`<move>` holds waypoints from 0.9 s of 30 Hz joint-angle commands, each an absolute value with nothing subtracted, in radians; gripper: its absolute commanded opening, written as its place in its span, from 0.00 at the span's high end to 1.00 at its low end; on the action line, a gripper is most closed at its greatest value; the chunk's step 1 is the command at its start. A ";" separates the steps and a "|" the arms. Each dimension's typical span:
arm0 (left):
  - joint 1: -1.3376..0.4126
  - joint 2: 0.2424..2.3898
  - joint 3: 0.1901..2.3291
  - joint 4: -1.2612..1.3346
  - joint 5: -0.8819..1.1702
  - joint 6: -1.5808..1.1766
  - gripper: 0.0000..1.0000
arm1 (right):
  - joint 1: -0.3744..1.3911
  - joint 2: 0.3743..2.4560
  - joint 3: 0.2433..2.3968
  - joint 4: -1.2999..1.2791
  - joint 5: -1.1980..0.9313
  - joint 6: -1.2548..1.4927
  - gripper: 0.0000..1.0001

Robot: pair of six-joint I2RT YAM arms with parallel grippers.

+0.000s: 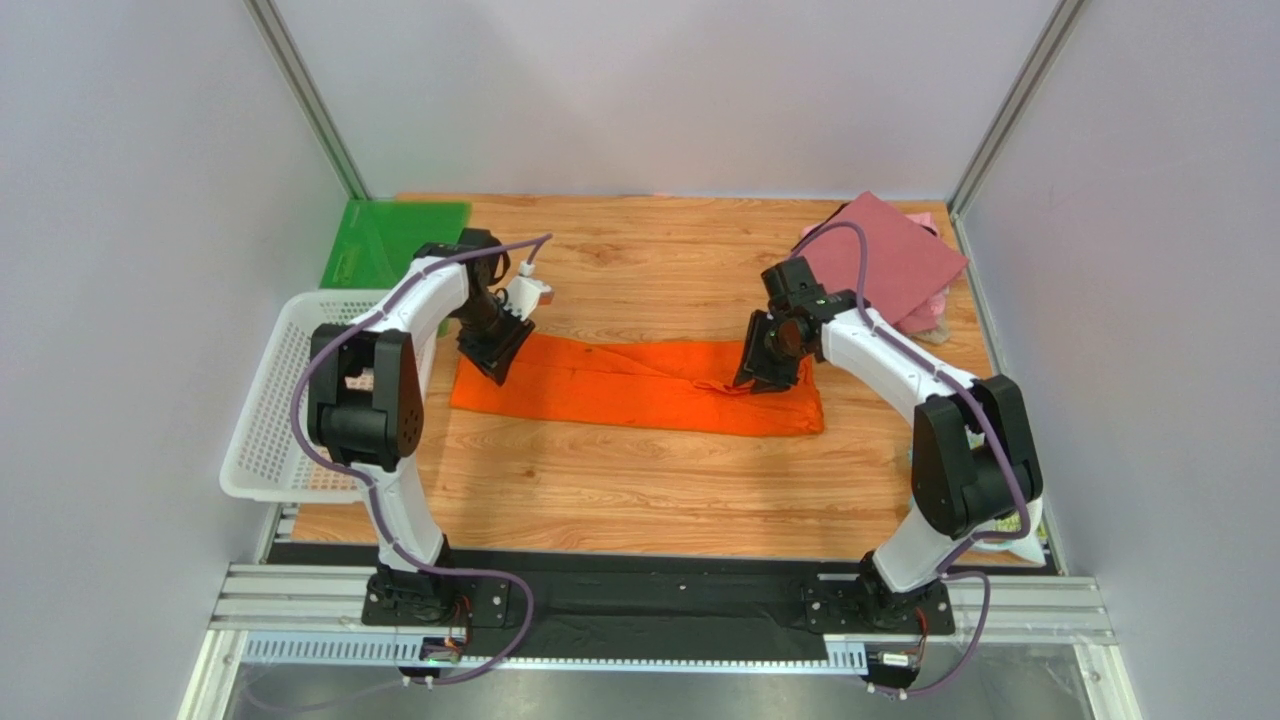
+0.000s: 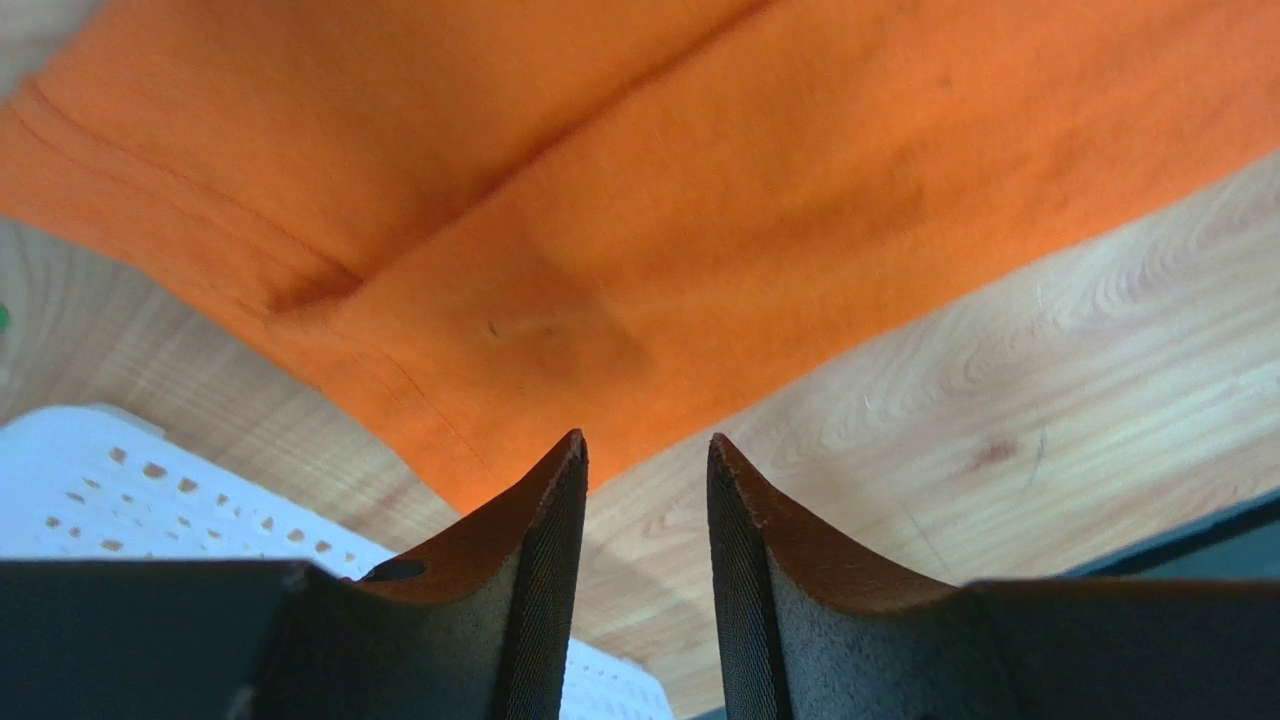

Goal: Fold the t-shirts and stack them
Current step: Fold the tshirt

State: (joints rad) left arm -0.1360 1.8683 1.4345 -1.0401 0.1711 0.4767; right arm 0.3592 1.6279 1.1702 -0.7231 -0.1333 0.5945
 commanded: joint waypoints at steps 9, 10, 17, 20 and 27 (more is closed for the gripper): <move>-0.135 1.973 1.493 -0.939 0.140 0.394 0.59 | 0.410 1.709 1.203 -0.676 -0.140 0.617 0.66; -0.135 1.974 1.490 -0.936 0.138 0.396 0.59 | 0.411 1.716 1.212 -0.678 -0.138 0.612 0.66; -0.135 1.964 1.465 -0.919 0.120 0.413 0.60 | 0.410 1.787 1.290 -0.692 -0.127 0.595 0.66; -0.135 1.962 1.451 -0.916 0.112 0.420 0.60 | 0.410 1.824 1.337 -0.698 -0.123 0.589 0.67; -0.135 1.960 1.411 -0.902 0.098 0.440 0.60 | 0.405 1.904 1.478 -0.732 -0.092 0.560 0.67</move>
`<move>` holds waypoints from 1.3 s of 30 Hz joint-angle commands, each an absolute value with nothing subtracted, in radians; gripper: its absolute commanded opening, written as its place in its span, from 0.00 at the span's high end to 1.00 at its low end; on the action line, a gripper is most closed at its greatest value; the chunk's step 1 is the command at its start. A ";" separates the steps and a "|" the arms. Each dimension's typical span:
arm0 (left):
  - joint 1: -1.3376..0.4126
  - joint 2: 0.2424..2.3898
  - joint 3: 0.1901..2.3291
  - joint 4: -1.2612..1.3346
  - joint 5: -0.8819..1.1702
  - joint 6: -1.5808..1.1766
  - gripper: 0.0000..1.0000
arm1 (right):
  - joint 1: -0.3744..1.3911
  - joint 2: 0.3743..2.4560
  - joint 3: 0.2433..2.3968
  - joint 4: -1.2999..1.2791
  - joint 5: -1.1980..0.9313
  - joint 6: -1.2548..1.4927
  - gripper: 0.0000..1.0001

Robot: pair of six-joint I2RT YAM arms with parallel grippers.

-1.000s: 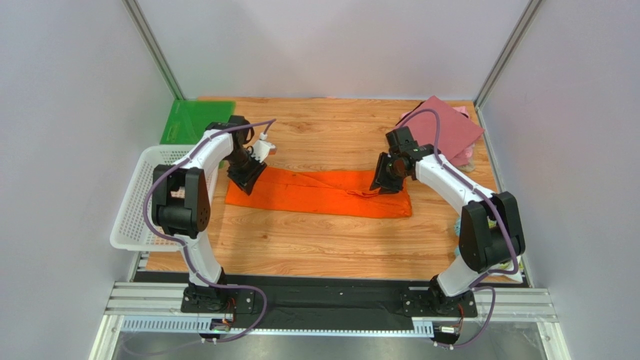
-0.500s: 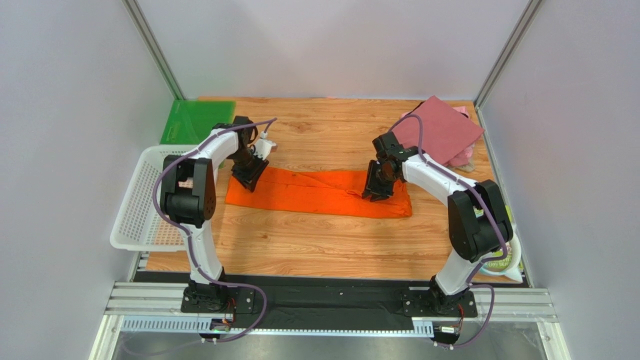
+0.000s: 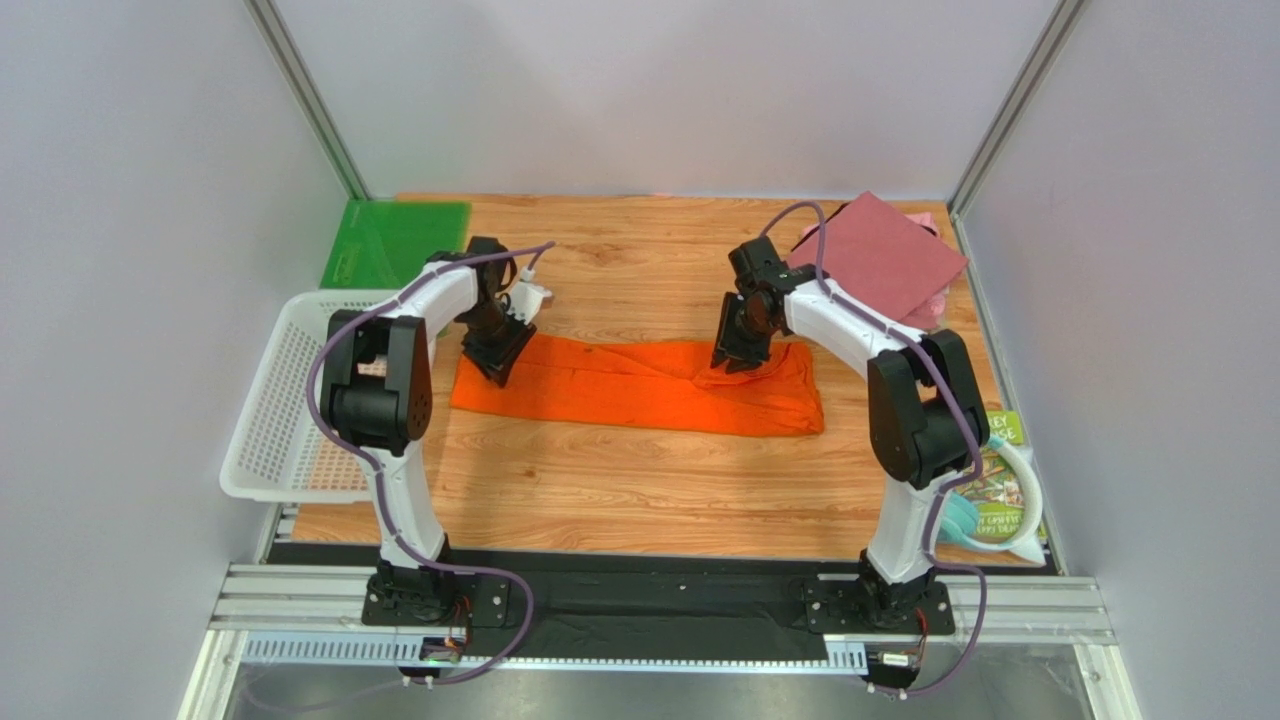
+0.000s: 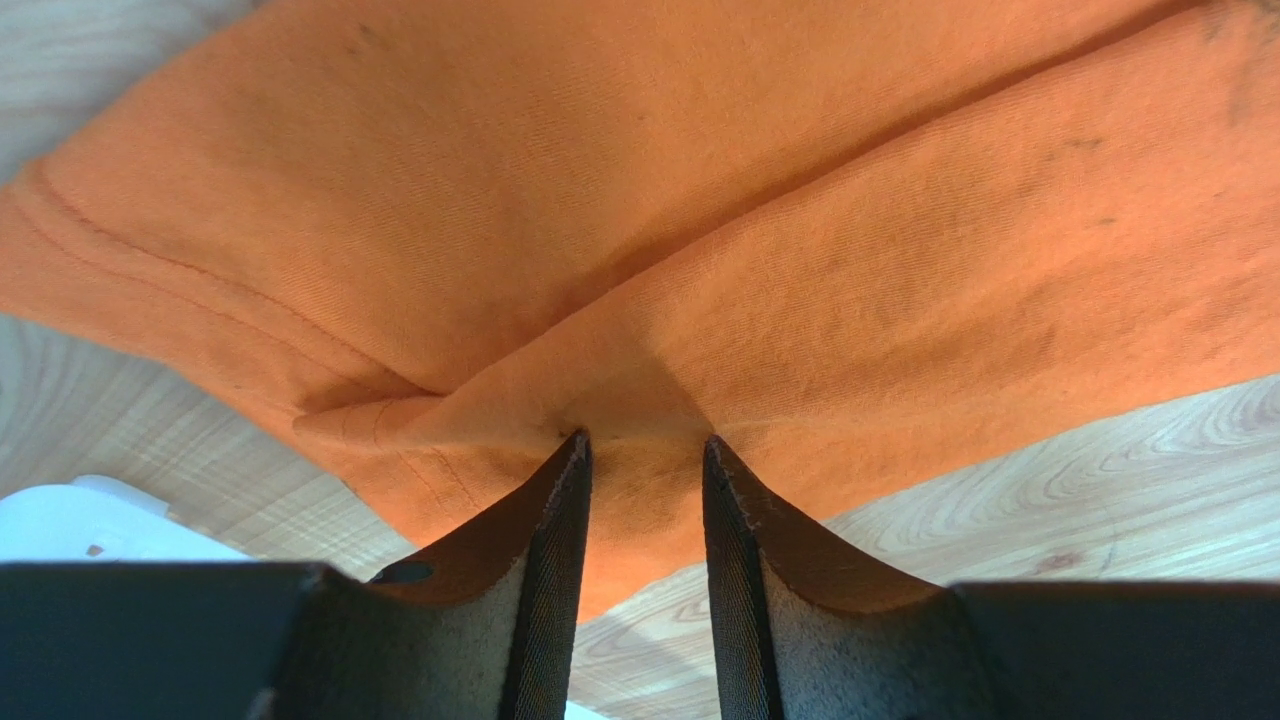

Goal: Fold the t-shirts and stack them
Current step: Fold the tshirt

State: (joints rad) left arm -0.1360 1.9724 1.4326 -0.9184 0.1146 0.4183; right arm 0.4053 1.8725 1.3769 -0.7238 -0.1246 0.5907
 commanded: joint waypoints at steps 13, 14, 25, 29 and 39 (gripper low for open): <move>-0.135 1.893 1.344 -0.896 0.089 0.463 0.61 | 0.353 2.014 1.759 -0.843 -0.072 0.491 0.68; -0.135 1.890 1.342 -0.896 0.084 0.468 0.61 | 0.351 1.987 1.766 -0.853 -0.065 0.480 0.67; -0.135 1.904 1.378 -0.903 0.103 0.454 0.61 | 0.354 1.735 1.457 -0.831 -0.144 0.446 0.67; -0.135 1.901 1.376 -0.907 0.106 0.457 0.61 | 0.367 1.730 1.388 -0.798 -0.206 0.452 0.68; -0.135 1.916 1.388 -0.907 0.106 0.453 0.61 | 0.374 1.732 1.295 -0.770 -0.158 0.452 0.69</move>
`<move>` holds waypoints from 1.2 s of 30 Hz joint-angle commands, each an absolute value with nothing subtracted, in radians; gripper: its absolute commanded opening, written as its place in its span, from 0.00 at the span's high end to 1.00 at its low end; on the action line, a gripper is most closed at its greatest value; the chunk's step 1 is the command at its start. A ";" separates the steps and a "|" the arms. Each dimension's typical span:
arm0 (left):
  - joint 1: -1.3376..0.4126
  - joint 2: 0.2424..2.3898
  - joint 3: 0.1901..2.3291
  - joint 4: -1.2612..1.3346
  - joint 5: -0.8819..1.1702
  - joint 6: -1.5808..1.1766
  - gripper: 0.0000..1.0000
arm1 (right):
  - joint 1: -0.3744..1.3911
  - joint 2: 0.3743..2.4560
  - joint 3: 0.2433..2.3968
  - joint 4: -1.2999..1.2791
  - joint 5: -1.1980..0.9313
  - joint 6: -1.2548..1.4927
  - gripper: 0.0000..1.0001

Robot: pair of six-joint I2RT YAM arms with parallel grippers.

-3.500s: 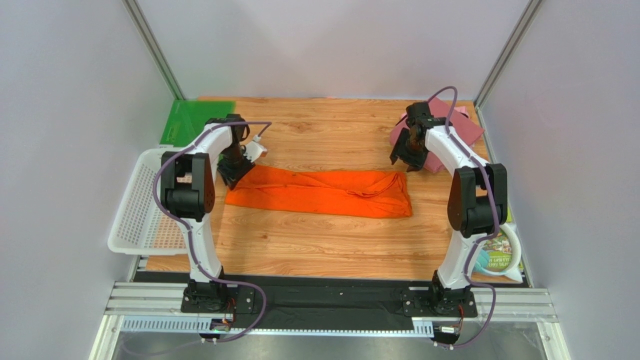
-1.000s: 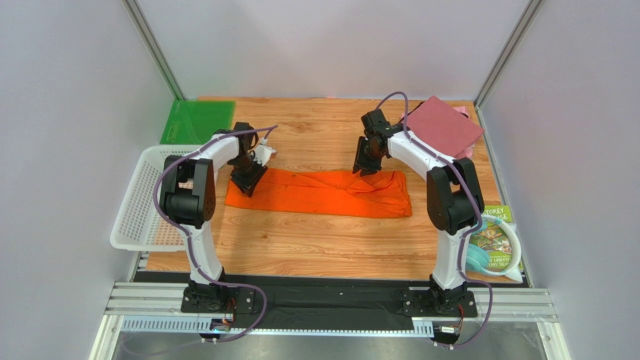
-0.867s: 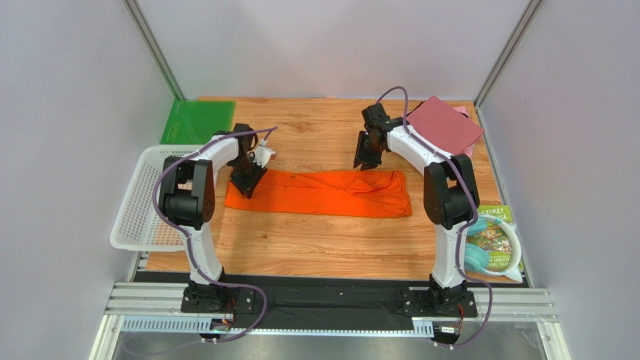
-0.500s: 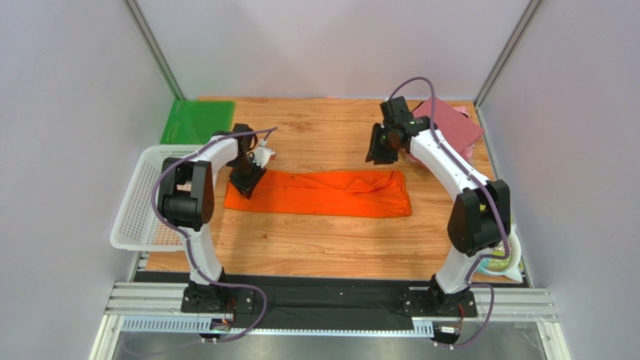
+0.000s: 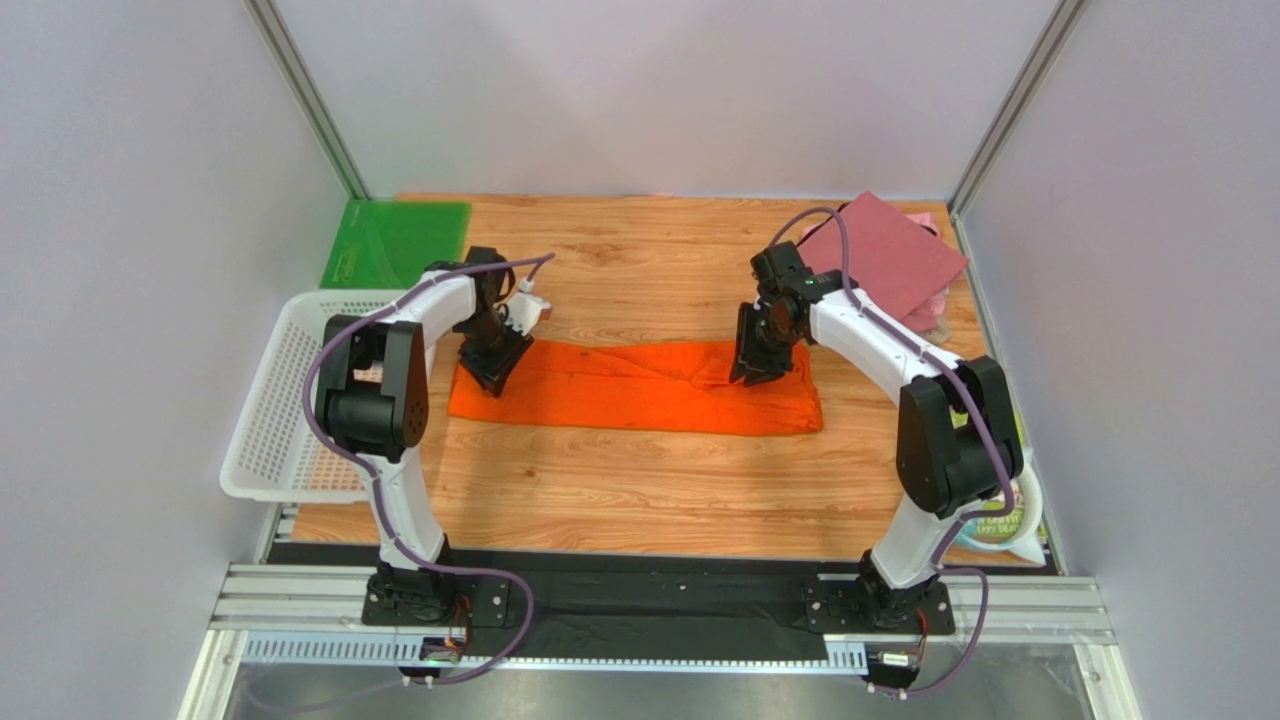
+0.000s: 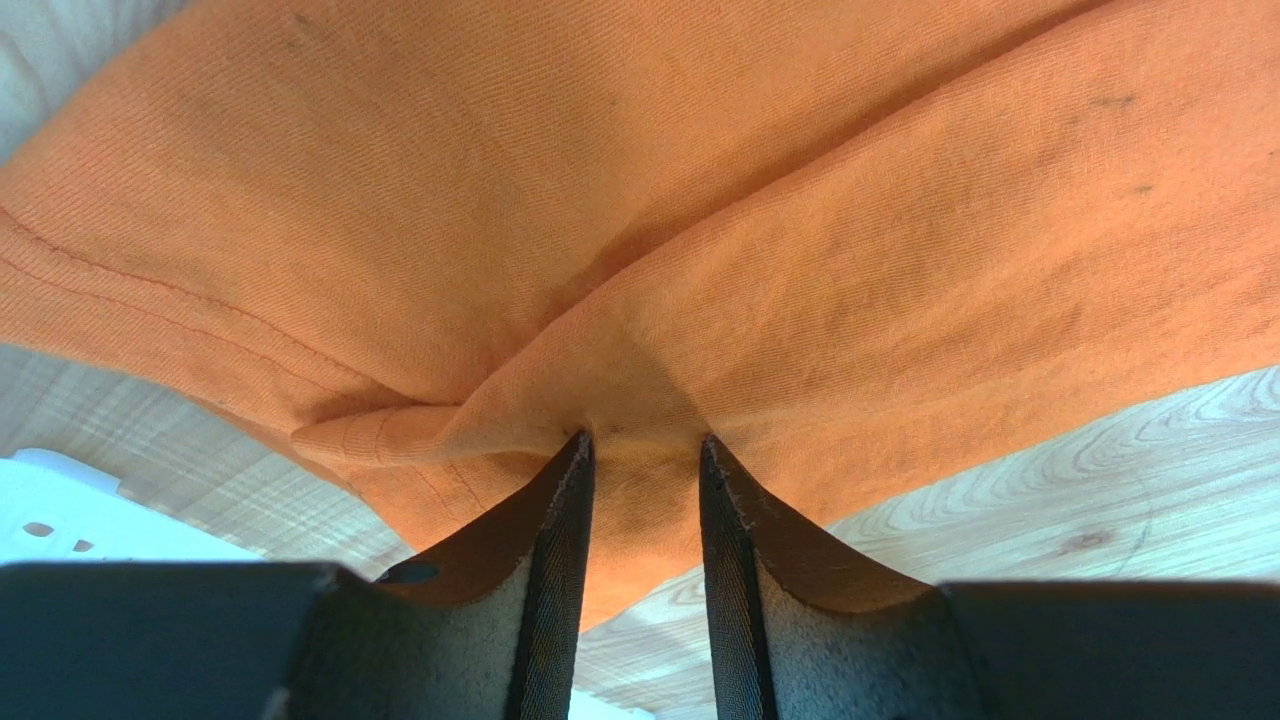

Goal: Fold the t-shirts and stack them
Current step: Fold the tshirt

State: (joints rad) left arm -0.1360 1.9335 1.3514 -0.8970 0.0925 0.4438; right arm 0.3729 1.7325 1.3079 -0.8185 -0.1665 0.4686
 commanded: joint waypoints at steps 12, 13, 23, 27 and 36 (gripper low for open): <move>-0.135 1.922 1.397 -0.908 0.100 0.456 0.61 | 0.374 1.848 1.351 -0.767 -0.149 0.442 0.72; -0.135 1.922 1.397 -0.908 0.100 0.457 0.61 | 0.374 1.856 1.358 -0.765 -0.147 0.442 0.72; -0.135 1.924 1.396 -0.910 0.094 0.468 0.61 | 0.367 1.954 1.472 -0.772 -0.137 0.437 0.74; -0.135 1.922 1.391 -0.908 0.081 0.477 0.61 | 0.361 1.988 1.505 -0.775 -0.135 0.434 0.75; -0.135 1.913 1.384 -0.907 0.063 0.488 0.62 | 0.348 2.082 1.566 -0.767 -0.138 0.423 0.78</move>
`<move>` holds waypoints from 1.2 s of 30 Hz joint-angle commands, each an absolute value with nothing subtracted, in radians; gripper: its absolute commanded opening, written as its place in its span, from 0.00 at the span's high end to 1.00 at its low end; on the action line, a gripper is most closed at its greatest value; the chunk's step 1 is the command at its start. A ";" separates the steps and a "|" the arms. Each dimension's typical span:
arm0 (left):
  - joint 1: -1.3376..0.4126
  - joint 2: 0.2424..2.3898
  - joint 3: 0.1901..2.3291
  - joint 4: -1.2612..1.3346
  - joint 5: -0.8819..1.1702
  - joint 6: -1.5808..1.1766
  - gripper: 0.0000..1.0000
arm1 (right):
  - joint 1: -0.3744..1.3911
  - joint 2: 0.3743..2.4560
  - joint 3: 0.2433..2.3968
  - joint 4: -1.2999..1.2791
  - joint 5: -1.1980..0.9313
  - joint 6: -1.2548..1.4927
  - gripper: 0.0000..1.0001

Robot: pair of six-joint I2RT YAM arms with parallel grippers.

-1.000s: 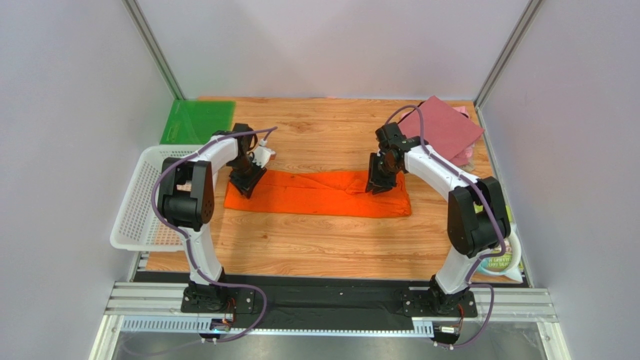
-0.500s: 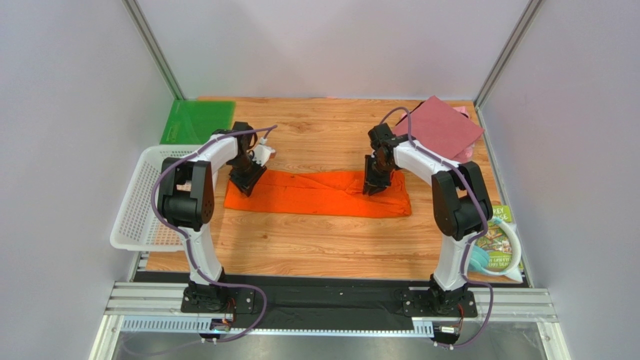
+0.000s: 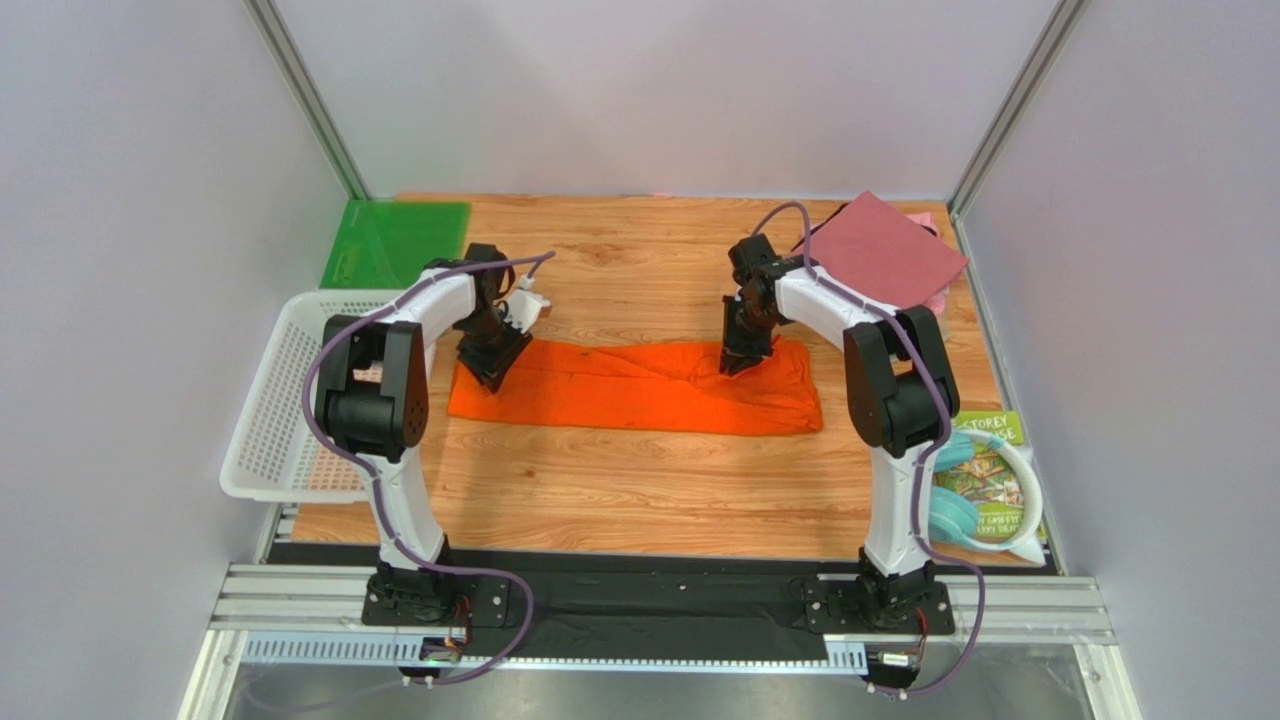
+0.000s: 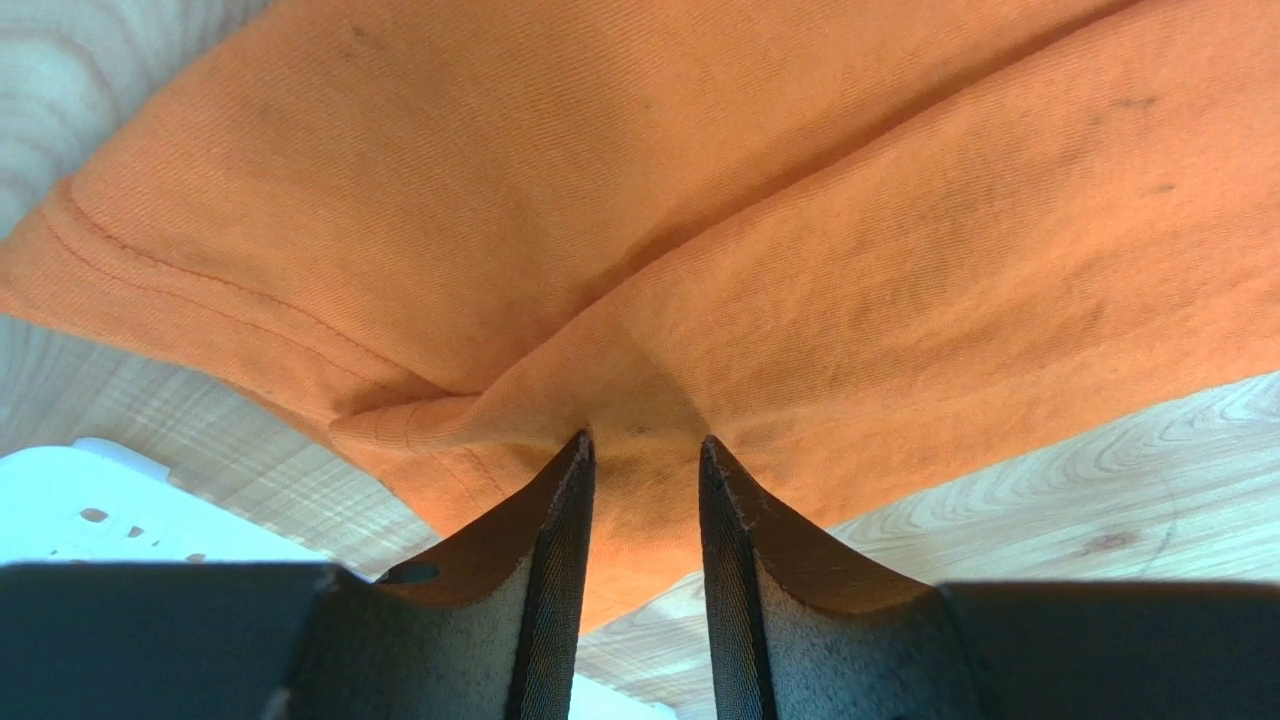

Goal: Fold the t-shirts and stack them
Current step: Fold the tshirt

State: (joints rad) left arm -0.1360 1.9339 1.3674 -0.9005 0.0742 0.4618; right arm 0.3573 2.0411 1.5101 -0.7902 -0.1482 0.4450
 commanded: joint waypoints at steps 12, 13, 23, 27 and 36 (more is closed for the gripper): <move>-0.135 1.911 1.381 -0.913 0.072 0.492 0.62 | 0.333 2.152 1.640 -0.707 -0.242 0.391 0.75; -0.135 1.911 1.381 -0.913 0.072 0.492 0.62 | 0.331 2.140 1.637 -0.707 -0.241 0.393 0.74; -0.135 1.910 1.379 -0.916 0.086 0.477 0.62 | 0.246 1.850 1.582 -0.686 -0.270 0.416 0.56; -0.135 1.904 1.374 -0.914 0.089 0.482 0.62 | 0.204 1.743 1.448 -0.597 -0.389 0.494 0.56; -0.135 1.885 1.364 -0.916 0.100 0.483 0.62 | 0.181 1.580 0.947 -0.269 -0.531 0.847 0.61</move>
